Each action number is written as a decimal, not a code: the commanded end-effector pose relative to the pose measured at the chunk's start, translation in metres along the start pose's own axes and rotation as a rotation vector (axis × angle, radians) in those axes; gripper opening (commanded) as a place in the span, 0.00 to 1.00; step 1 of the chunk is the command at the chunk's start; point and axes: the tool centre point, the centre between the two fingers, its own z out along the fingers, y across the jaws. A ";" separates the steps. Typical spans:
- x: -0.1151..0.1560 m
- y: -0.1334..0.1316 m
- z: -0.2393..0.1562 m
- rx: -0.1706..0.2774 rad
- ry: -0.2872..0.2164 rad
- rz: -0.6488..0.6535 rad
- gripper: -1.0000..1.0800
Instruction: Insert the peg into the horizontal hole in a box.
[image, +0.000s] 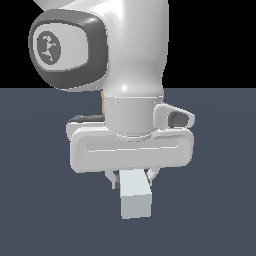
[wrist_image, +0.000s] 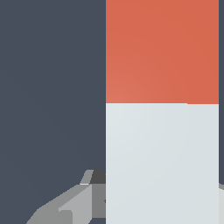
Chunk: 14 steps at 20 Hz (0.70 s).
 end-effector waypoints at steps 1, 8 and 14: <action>0.012 -0.003 -0.006 -0.005 -0.001 0.017 0.00; 0.060 -0.021 -0.022 -0.005 0.000 0.089 0.00; 0.111 -0.036 -0.038 -0.005 0.000 0.164 0.00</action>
